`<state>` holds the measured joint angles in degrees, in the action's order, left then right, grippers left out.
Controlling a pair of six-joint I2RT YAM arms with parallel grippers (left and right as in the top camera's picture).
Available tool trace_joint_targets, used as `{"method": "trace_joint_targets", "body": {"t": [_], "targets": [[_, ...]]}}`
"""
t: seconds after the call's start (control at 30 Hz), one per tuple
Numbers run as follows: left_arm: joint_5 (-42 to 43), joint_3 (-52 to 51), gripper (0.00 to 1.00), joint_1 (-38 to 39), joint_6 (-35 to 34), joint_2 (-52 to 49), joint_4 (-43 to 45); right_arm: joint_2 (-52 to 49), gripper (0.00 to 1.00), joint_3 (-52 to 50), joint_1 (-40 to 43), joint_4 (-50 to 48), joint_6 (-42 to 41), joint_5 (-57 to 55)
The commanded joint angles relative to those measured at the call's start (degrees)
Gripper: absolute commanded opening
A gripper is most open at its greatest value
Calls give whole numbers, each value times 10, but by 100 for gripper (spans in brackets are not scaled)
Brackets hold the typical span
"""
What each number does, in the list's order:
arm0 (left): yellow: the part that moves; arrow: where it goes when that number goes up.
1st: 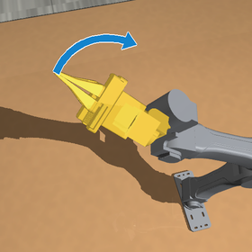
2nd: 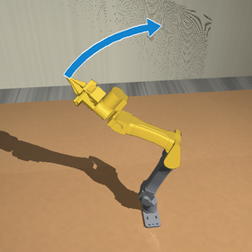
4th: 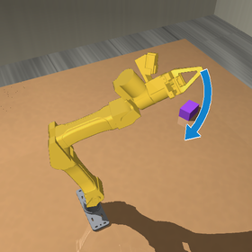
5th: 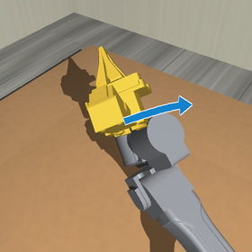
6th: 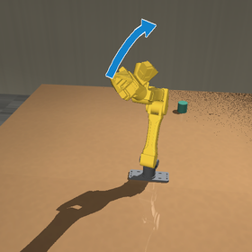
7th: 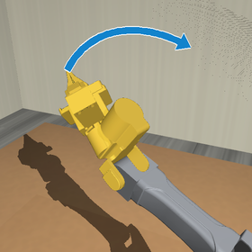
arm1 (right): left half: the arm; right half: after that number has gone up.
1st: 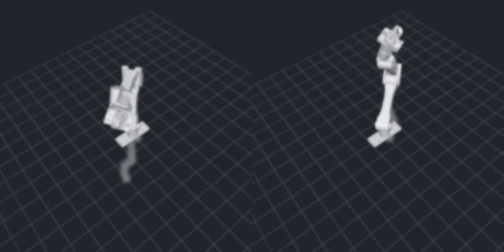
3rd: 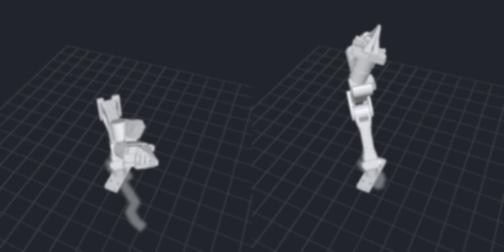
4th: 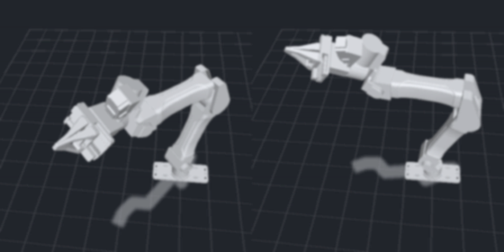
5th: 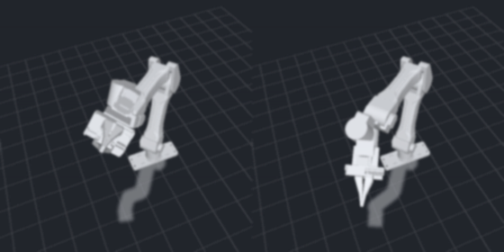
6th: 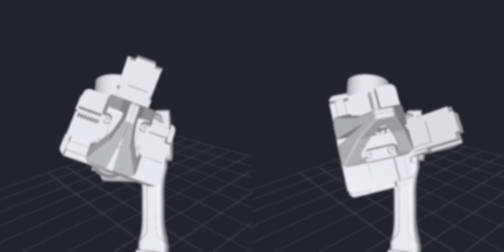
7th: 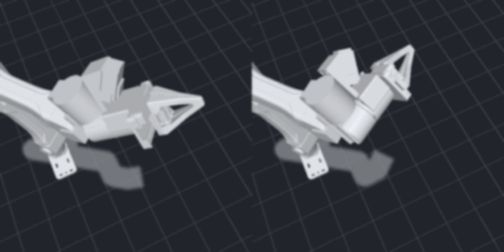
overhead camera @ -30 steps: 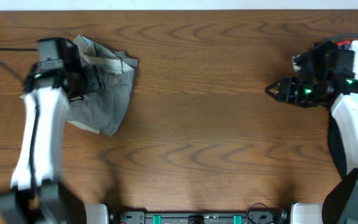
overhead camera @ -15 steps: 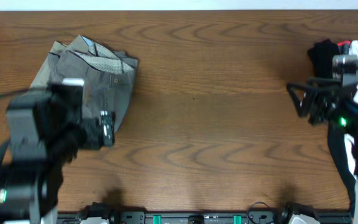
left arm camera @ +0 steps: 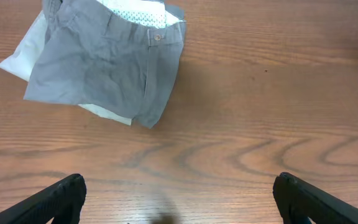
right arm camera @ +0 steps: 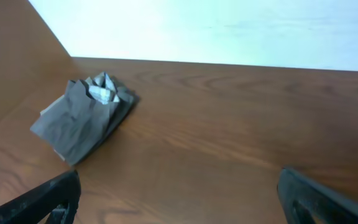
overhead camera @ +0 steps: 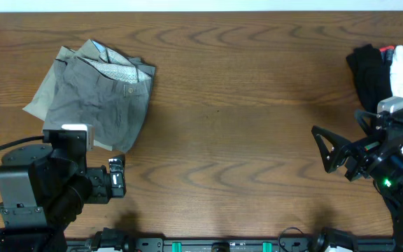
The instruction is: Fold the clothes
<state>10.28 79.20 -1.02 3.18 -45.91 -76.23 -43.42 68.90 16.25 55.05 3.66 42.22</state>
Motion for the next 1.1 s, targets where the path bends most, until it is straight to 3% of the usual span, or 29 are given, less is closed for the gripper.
{"method": "trace_joint_targets", "body": {"t": [0.0, 0.2, 0.47, 0.57, 0.77, 0.93, 1.07], "targets": [[-5, -1, 98, 1, -5, -1, 5, -3, 99, 6, -10, 1, 7, 2], [-5, -1, 98, 1, -5, -2, 16, -27, 99, 6, -66, 1, 7, -1], [-5, -1, 98, 1, -5, -2, 16, -14, 99, 4, -223, 1, 7, -4], [-5, -1, 98, 1, -5, -2, 16, 13, 99, 3, -223, 8, 10, -12], [-5, -1, 98, 1, -5, -2, 16, 99, 99, -26, -202, 7, 19, -155], [-5, -1, 98, 1, -5, -2, 16, 179, 99, -129, -176, -82, 54, -238], [-5, -1, 98, 1, -5, -2, 16, 242, 99, -221, -172, -103, 54, -240]]}}
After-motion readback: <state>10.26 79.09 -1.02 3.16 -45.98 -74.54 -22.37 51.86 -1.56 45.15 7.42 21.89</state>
